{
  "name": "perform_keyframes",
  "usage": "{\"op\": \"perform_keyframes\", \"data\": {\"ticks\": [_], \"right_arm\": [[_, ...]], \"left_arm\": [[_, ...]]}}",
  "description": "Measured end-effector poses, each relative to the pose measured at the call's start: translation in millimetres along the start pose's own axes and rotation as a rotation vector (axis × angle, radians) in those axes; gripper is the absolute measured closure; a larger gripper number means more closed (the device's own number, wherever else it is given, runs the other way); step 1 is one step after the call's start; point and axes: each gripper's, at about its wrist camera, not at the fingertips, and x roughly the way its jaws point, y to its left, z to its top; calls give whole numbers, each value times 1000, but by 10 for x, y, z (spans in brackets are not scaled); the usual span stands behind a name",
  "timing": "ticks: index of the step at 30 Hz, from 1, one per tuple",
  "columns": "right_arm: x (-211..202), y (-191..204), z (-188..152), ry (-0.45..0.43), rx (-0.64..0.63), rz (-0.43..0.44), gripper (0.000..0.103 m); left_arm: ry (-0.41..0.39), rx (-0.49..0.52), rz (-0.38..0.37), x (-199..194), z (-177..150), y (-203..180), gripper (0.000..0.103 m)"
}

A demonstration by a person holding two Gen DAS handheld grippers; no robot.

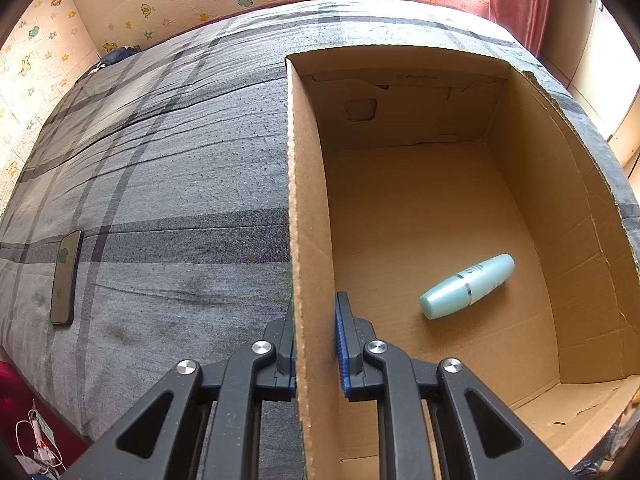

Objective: Organize rigid objects
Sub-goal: 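Move the right tool back and grasp the small white plug charger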

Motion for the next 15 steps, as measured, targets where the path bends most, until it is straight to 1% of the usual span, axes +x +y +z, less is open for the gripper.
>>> {"op": "perform_keyframes", "data": {"ticks": [7,12,15], "right_arm": [[375,-380,-144,66,90,-47,1],[630,-516,-279,110,108,-55,1],[742,-576,-349,118,110,-68,1]], "left_arm": [[-1,0,3,-2,-4,-1,87],[-1,-2,2,-3,-7,-2,87],[-1,-4,1,-3,-7,-5,87]]}}
